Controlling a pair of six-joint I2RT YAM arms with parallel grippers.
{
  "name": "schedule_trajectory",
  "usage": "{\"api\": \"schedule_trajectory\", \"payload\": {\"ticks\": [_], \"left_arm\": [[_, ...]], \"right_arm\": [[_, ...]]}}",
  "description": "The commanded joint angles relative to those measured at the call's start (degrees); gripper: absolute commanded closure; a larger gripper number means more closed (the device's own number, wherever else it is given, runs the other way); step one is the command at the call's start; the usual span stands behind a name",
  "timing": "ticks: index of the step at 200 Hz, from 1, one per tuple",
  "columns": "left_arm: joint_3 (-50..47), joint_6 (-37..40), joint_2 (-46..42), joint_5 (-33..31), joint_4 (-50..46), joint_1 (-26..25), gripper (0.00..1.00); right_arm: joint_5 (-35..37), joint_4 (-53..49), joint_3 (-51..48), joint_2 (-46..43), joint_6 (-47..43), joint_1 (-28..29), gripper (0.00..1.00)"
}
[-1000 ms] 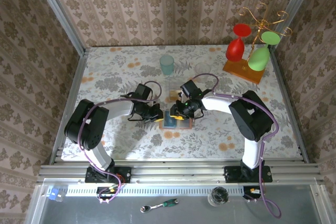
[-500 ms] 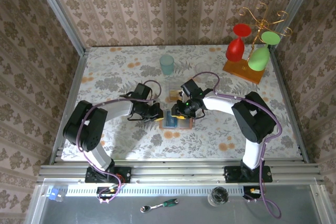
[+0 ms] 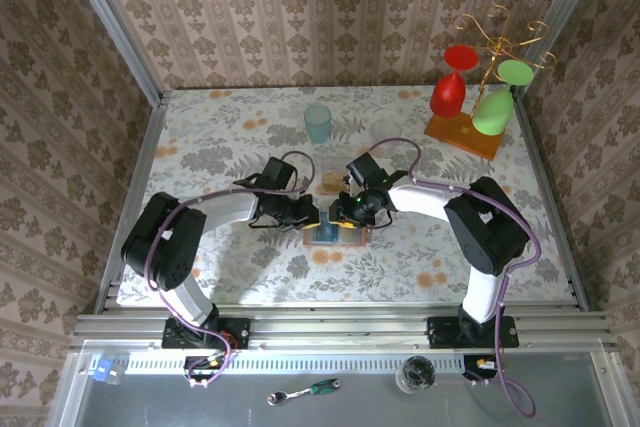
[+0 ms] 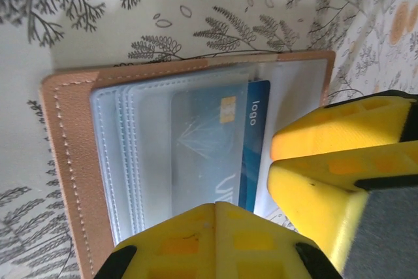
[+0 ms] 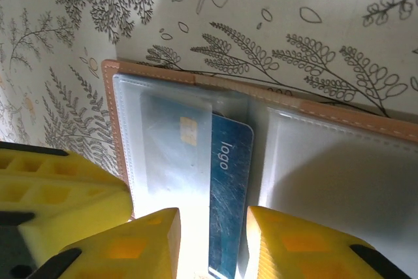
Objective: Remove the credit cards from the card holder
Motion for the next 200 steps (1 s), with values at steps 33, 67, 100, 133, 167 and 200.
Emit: {"api": "schedule_trajectory", "payload": {"ticks": [33, 67, 100, 133, 167, 200], "left_arm": [[0.19, 1.36, 1.47, -1.76, -2.65, -0.1, 1.0], [-0.53, 1.42, 1.4, -2.33, -2.61, -0.01, 1.0], [-1.23, 1.03, 0.82, -2.43, -2.35, -0.02, 1.0], [-2.24, 0.24, 0.5, -2.27, -1.45, 0.0, 1.0], [-2.51, -0.18, 0.57, -2.17, -0.83, 0.0, 1.0], [-2.25, -0.17, 0.41, -2.25, -1.19, -0.01, 1.0]], "right_arm": [[-2.05, 2.68, -1.69, -0.86, 1.89, 0.21, 0.69], [-2.78, 3.71, -1.92, -0.69, 2.21, 0.28, 0.71], [-4.0, 5.22, -1.94, 0.1, 2.79, 0.39, 0.73], [-5.17, 6.15, -2.1, 1.21, 2.97, 0.48, 0.74], [-5.36, 5.4, -1.89, 2.3, 2.82, 0.53, 0.75], [-2.94, 1.88, -0.73, 2.64, 1.53, 0.56, 0.75]]}}
